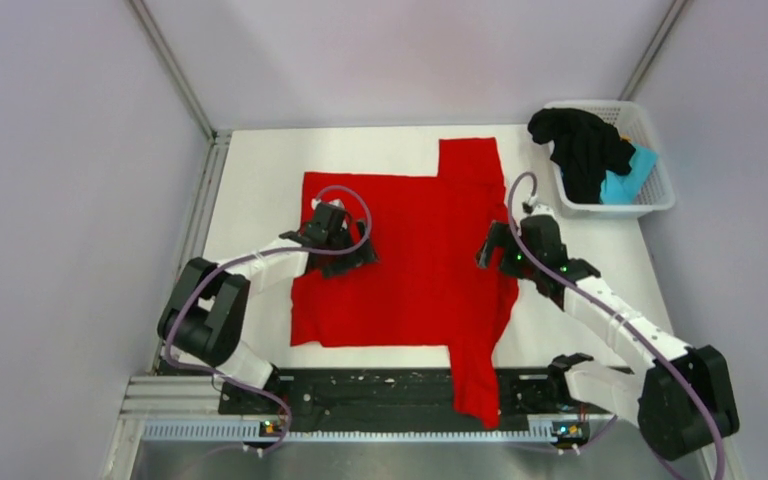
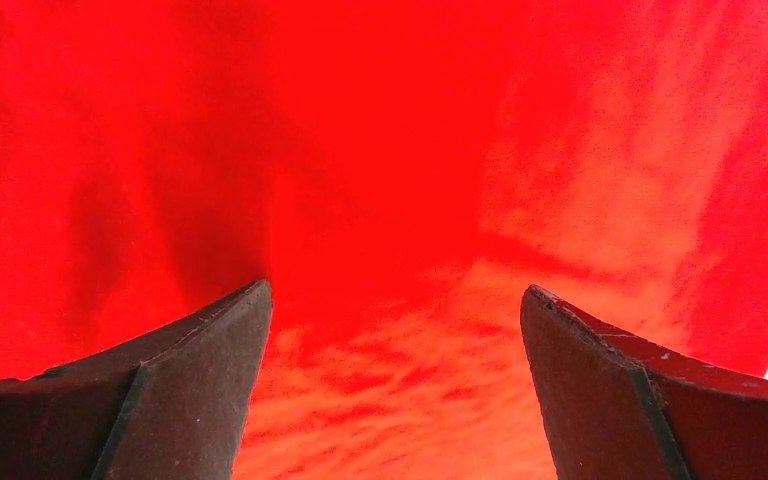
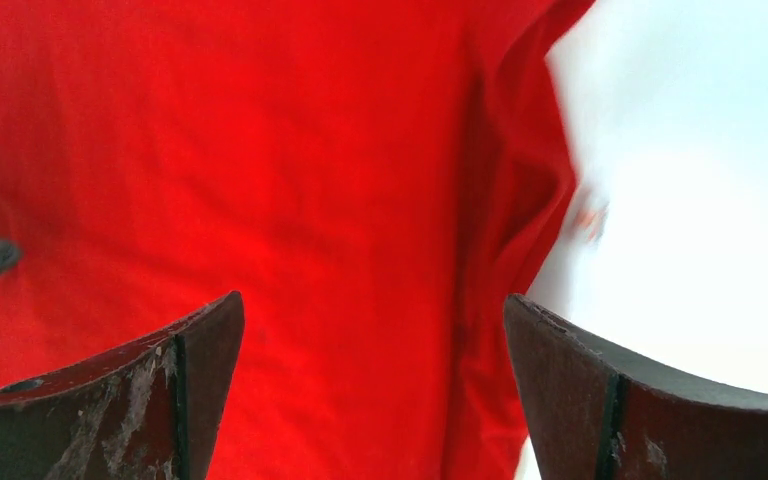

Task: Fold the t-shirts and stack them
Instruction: Flatten out the tshirt

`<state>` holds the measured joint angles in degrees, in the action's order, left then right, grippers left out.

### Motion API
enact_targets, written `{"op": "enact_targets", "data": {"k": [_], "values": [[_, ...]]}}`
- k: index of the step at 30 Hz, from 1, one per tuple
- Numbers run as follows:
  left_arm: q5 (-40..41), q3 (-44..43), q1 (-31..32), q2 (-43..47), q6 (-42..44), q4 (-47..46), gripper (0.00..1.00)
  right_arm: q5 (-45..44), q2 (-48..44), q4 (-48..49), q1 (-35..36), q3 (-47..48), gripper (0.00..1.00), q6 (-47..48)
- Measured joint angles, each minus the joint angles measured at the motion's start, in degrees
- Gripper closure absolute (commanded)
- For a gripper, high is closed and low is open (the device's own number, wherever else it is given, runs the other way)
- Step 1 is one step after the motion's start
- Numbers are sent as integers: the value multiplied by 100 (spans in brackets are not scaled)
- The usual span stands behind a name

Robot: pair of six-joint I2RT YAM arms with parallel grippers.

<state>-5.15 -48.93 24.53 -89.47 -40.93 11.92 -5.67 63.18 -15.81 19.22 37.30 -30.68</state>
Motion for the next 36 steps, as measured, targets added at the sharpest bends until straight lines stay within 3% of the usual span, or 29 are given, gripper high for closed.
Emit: {"op": "enact_targets", "data": {"k": [6,15,27,36], "values": [[-2,581,96,282,-168,-413,1,839,-433,83,155,-730,1,-151],[76,914,17,444,-444,-879,1,131,140,275,2,-1080,1,-629],[332,1412,-140,997,-496,-975,1,55,-343,713,-868,-1526,1,-1051],[402,1473,-153,1115,-433,-887,1,-372,-1064,-256,-1266,-1539,1,-1025]]}}
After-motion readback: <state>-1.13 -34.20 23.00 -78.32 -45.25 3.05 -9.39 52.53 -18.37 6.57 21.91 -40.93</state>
